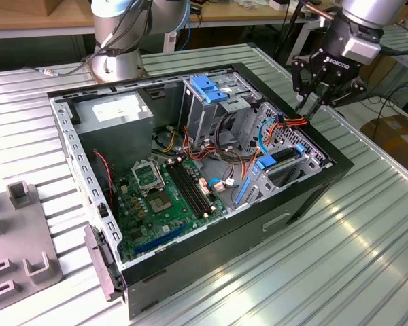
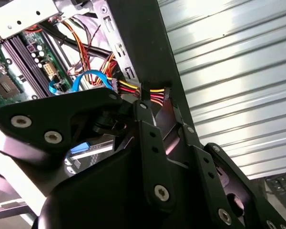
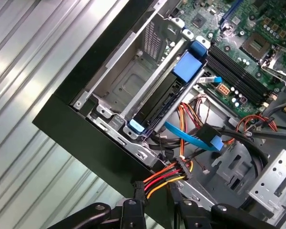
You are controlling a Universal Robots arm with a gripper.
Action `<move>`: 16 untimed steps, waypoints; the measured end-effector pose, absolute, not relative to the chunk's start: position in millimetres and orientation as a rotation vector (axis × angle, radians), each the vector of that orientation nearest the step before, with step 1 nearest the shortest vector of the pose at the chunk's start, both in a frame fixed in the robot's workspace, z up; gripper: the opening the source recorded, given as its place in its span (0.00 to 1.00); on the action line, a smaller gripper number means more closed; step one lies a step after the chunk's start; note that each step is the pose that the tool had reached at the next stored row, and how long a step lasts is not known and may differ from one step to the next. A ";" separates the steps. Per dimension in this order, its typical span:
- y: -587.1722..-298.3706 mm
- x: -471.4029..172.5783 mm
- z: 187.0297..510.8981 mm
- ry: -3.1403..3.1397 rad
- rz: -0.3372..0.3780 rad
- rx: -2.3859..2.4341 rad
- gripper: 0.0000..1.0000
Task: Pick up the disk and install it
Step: 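Insert the first disk wire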
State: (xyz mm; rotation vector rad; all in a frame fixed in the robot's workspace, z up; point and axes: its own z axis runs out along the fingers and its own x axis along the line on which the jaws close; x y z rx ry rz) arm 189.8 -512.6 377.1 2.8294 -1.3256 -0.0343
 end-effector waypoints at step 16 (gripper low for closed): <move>-515.6 197.2 372.9 -1.228 -0.032 2.872 0.33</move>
